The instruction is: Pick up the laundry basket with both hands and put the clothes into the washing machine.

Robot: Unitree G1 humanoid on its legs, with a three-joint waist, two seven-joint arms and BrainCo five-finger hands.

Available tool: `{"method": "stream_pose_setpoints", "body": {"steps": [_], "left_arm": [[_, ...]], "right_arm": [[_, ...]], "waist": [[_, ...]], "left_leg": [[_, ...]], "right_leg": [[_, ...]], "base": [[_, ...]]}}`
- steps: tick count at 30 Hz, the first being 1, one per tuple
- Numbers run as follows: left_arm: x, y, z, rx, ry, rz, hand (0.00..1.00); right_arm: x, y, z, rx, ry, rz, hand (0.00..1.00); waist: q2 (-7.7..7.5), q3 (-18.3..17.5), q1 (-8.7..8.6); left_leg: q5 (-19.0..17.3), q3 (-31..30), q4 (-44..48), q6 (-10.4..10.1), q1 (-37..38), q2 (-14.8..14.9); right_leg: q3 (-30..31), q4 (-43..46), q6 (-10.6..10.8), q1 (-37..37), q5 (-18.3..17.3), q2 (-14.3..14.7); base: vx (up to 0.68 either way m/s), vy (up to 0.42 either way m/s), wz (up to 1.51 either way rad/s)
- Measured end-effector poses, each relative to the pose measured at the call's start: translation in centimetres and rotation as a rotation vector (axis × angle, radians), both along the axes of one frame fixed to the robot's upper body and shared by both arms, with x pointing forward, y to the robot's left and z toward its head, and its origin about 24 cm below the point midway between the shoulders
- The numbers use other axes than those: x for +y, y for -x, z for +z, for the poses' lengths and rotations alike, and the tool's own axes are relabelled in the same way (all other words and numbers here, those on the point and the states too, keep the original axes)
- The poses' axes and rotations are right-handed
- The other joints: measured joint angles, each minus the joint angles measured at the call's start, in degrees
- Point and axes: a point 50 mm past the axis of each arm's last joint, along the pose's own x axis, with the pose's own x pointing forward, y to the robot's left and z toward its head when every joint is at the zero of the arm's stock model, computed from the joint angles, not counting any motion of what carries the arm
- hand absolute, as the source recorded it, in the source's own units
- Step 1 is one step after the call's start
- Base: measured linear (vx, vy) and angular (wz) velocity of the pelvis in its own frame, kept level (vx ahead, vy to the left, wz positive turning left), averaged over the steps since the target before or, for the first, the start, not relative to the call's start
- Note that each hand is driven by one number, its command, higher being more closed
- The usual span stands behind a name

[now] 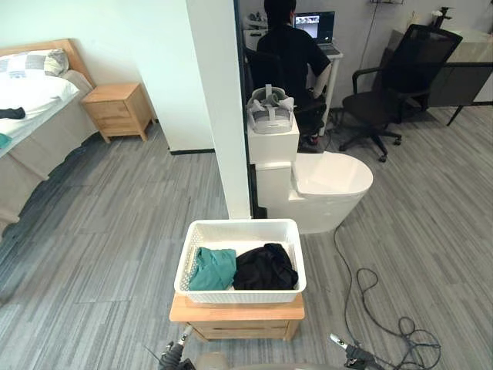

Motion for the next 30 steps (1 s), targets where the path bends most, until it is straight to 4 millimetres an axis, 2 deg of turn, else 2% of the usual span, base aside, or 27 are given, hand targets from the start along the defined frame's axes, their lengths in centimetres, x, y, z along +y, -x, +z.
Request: {"method": "stream_pose_setpoints", "body": {"steps": [1, 3, 5, 7, 9, 12, 13, 15, 18, 20, 22, 26, 28, 30], "left_arm": [[0.0, 0.1, 0.0, 0.006, -0.001, 0.012, 0.0], [-0.1, 0.4, -0.1, 0.016, 0.0, 0.046, 0.0], [1.2, 0.7, 0.1, 0.024, -0.042, 0.064, 0.0], [3.0, 0.8, 0.5, 0.016, -0.088, 0.068, 0.0], [4.1, 0.7, 0.8, 0.002, -0.113, 0.094, 0.0], [7.6, 0.6, 2.2, -0.049, -0.201, 0.172, 0.0], [8.1, 0.8, 2.4, -0.054, -0.213, 0.193, 0.0], [8.2, 1.3, 2.4, -0.055, -0.217, 0.223, 0.0], [8.9, 1.8, 2.9, -0.076, -0.24, 0.267, 0.0], [10.1, 1.8, 3.7, -0.117, -0.279, 0.306, 0.0], [11.9, 1.5, 5.4, -0.19, -0.347, 0.348, 0.0], [15.1, 0.7, 7.9, -0.253, -0.463, 0.339, 0.0], [16.3, -0.6, 9.0, -0.289, -0.5, 0.32, 0.0], [17.1, -2.8, 10.2, -0.334, -0.534, 0.271, 0.0]], "right_arm": [[-0.5, -0.5, 0.3, -0.02, 0.02, -0.018, 0.0], [-1.7, -1.8, 1.2, -0.085, 0.07, -0.055, 0.0], [-1.7, -3.3, 2.2, -0.167, 0.112, -0.072, 0.0], [-2.9, -4.8, 4.5, -0.308, 0.207, -0.095, 0.0], [-4.1, -5.3, 6.1, -0.379, 0.275, -0.104, 0.0], [-5.0, -6.5, 8.5, -0.47, 0.389, -0.066, 0.0], [-5.1, -6.5, 8.9, -0.481, 0.407, -0.058, 0.0], [-5.9, -6.4, 10.4, -0.525, 0.485, -0.029, 0.0], [-6.1, -5.6, 10.9, -0.522, 0.527, 0.004, 0.0], [-6.4, -5.4, 11.8, -0.553, 0.55, 0.017, 0.0], [-7.7, -5.3, 14.2, -0.615, 0.65, -0.001, 0.0], [-8.5, -6.0, 16.5, -0.7, 0.724, -0.006, 0.0], [-8.6, -6.9, 17.2, -0.731, 0.736, 0.017, 0.0], [-8.3, -9.1, 18.6, -0.806, 0.749, 0.068, 0.0]], "waist": [[0.19, -0.1, -0.08], [1.03, -0.3, -0.34], [-0.96, -1.5, -1.35], [-3.03, -2.6, -1.91], [-3.53, -2.9, -1.95], [-2.84, -2.6, -1.69], [-2.6, -2.8, -1.67], [-0.73, -2.8, -1.99], [0.39, -3.1, -1.97], [0.21, -2.9, -1.99], [-0.01, -2.9, -1.95], [-0.69, -2.9, -1.81], [-0.94, -2.8, -1.57], [-1.16, -2.5, -1.6]], "left_leg": [[1.4, 0.0, -9.5, -0.3, 2.1, -0.1], [5.2, 1.0, -16.5, -1.4, 4.5, 0.4], [5.9, 2.9, -21.0, -0.5, 5.7, -1.7], [6.7, 4.0, -24.0, 0.3, 6.0, -5.0], [6.7, 5.0, -24.8, 0.3, 6.5, -6.6], [6.6, 7.8, -25.1, 0.4, 7.4, -7.4], [6.6, 8.0, -25.2, 0.4, 7.6, -7.3], [6.6, 8.2, -26.6, 0.4, 8.1, -6.8], [6.7, 9.3, -28.6, 0.5, 8.7, -5.7], [7.0, 9.5, -29.1, 0.6, 8.3, -5.3], [7.2, 9.6, -29.8, 0.6, 7.2, -5.3], [7.8, 9.5, -30.2, 0.7, 6.5, -5.4], [7.8, 9.2, -30.1, 0.7, 5.7, -5.5], [8.0, 8.8, -29.8, 0.9, 3.9, -5.6]], "right_leg": [[0.9, 0.1, 0.7, -0.7, -0.1, 0.0], [2.7, 0.1, 2.2, -2.0, -0.2, 0.5], [3.3, -1.0, 3.8, -3.0, 0.7, -1.6], [3.8, -3.7, 5.7, -2.9, 2.2, -4.0], [4.4, -4.9, 6.6, -2.7, 2.8, -5.2], [5.9, -6.0, 6.7, -2.6, 4.2, -6.0], [6.2, -6.1, 6.7, -2.7, 4.2, -5.8], [6.2, -6.4, 6.7, -3.0, 4.2, -5.3], [6.5, -7.0, 6.7, -3.5, 4.2, -4.2], [6.5, -7.1, 6.5, -4.2, 4.2, -3.7], [6.5, -7.3, 6.4, -5.3, 4.3, -3.6], [6.3, -7.4, 6.4, -6.0, 4.4, -3.6], [6.2, -7.5, 6.3, -6.6, 4.4, -3.7], [6.2, -7.6, 6.1, -8.0, 4.6, -3.8]], "base": [[0.11, 0.122, -0.4], [0.17, 0.273, -0.43], [0.18, 0.268, -0.26], [0.16, 0.185, -0.07], [0.13, 0.147, -0.11], [0.11, 0.094, -0.33], [0.05, -0.009, -0.28], [0.05, -0.032, -0.14], [0.01, -0.03, -0.13], [-0.03, -0.048, -0.08], [-0.04, -0.031, 0.02], [0.01, -0.005, 0.02], [0.03, -0.009, 0.05], [0.03, -0.01, 0.1]]}}
